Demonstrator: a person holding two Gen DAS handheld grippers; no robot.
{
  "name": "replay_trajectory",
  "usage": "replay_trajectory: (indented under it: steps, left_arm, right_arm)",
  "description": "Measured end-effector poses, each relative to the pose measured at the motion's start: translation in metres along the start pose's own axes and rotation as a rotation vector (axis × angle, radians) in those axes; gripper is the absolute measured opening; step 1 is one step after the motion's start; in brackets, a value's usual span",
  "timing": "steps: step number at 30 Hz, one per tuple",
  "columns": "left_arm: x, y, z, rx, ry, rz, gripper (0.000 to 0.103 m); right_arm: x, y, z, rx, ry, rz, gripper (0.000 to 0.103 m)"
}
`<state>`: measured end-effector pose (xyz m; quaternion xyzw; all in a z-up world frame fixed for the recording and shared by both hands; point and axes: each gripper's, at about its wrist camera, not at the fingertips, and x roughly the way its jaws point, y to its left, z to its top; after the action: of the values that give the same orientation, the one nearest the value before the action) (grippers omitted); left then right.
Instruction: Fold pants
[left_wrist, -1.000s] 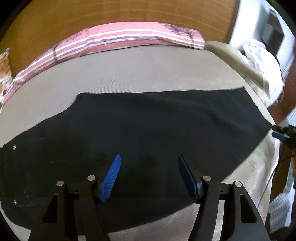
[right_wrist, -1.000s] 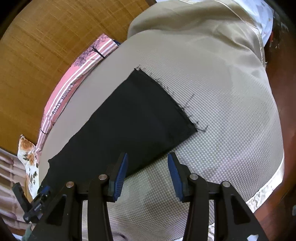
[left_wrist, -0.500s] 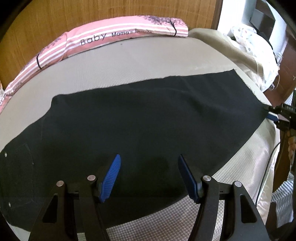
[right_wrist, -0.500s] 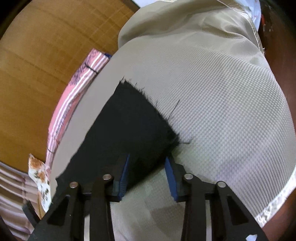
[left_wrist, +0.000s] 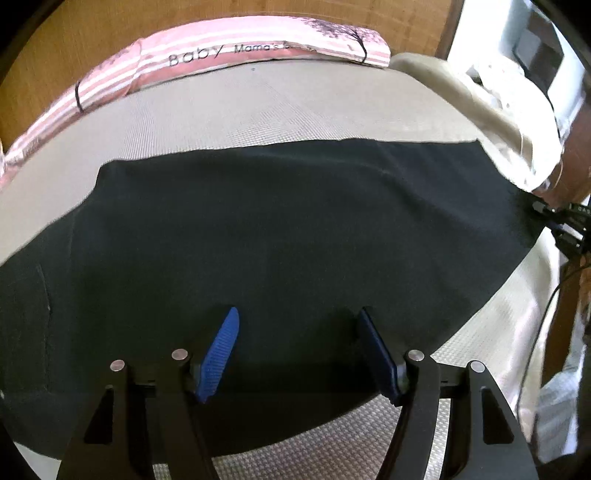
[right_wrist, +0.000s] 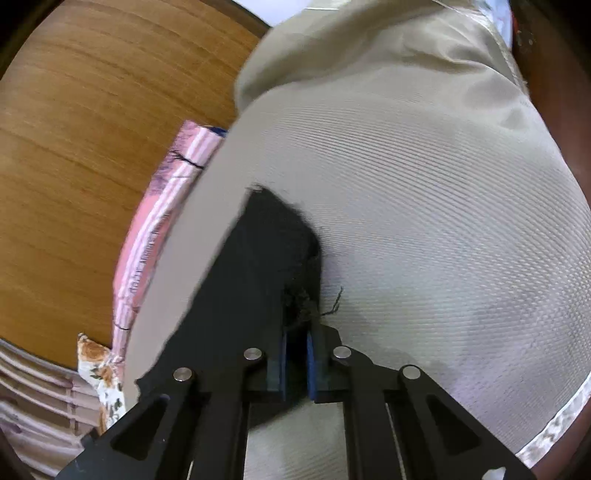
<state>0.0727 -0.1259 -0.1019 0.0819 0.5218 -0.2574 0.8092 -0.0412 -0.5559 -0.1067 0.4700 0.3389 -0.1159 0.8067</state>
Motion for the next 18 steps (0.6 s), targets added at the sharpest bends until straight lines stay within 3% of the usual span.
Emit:
replay_trajectory:
  steps: [9,18]
  left_arm:
    - [-0.034,0.058,-0.001,-0.203,-0.067,-0.017,0.068]
    - [-0.072,0.117,-0.009,-0.347,-0.149,0.024,0.068]
  right_arm:
    - [0.020,0.107,-0.014,-0.158,0.071,0.164,0.009]
    - [0.077,0.207,-0.075,-0.323,0.251,0.277,0.009]
